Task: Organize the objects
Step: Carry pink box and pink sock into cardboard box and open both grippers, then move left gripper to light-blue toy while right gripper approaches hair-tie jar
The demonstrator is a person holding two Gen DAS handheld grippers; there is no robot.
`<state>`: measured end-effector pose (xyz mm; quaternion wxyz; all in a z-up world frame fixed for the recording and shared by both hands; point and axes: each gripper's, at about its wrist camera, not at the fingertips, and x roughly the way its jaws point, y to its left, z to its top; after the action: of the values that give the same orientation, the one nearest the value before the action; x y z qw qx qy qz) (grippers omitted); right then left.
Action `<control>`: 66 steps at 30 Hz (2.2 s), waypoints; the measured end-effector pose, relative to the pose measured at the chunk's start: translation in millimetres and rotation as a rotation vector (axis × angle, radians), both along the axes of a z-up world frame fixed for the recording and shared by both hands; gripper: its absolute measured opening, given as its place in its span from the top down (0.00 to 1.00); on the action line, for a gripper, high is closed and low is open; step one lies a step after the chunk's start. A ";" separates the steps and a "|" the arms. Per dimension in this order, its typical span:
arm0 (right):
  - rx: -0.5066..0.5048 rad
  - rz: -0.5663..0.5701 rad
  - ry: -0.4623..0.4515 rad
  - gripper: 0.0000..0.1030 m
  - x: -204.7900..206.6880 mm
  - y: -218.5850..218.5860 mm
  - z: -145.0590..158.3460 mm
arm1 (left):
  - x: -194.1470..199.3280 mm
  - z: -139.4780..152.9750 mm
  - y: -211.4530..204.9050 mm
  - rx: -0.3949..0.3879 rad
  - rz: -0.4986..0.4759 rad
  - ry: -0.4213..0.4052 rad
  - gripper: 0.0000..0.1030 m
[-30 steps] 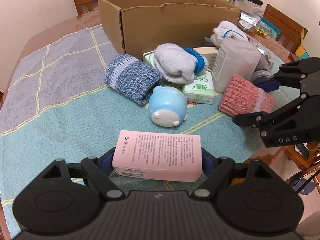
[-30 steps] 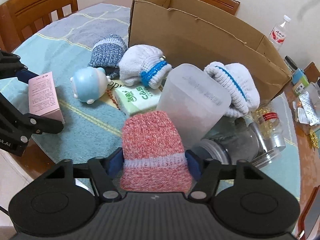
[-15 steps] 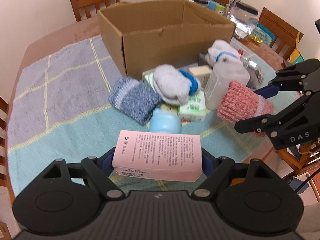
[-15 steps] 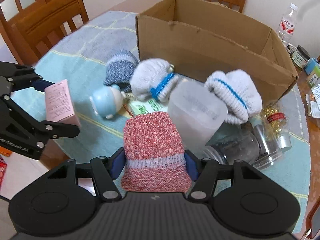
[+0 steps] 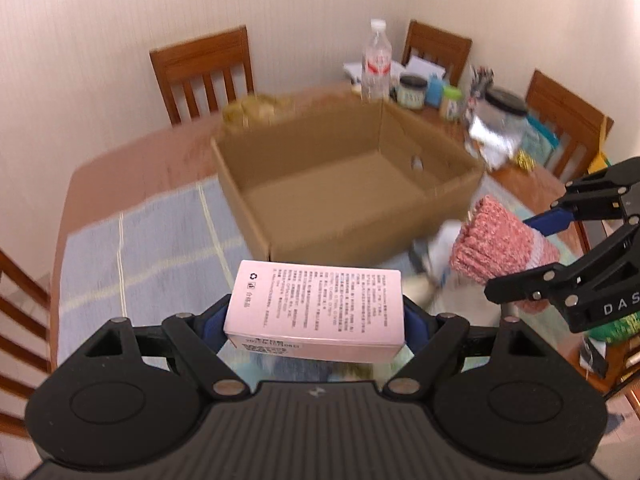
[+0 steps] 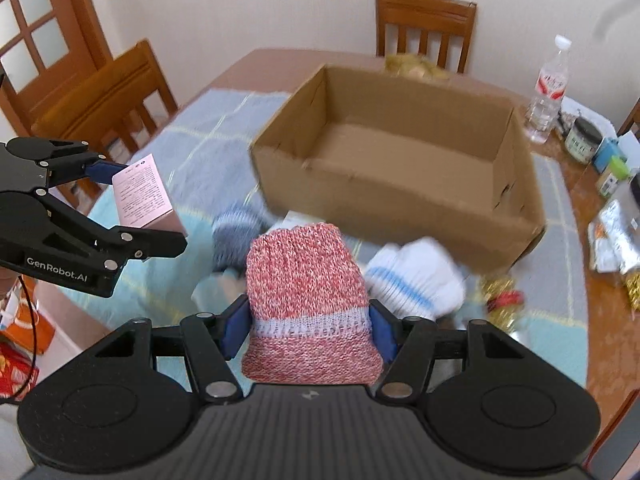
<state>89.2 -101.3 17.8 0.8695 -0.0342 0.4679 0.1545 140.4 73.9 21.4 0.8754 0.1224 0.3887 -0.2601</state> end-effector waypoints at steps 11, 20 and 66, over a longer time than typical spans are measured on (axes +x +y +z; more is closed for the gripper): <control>0.017 0.042 -0.097 0.35 76.4 -52.1 35.9 | 74.2 19.1 -52.4 -0.049 0.130 -0.050 0.20; 0.046 0.045 -0.090 0.29 136.7 -75.0 26.0 | 108.2 2.6 -72.2 -0.010 0.262 -0.064 0.01; 0.109 -0.050 -0.021 0.00 -4.3 -91.7 -49.1 | -44.9 -89.5 -20.2 0.066 0.388 0.043 0.01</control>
<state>84.9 -193.0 -31.3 0.8784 0.0233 0.4506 0.1575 95.6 53.7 -68.2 0.8962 0.0683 0.4317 -0.0762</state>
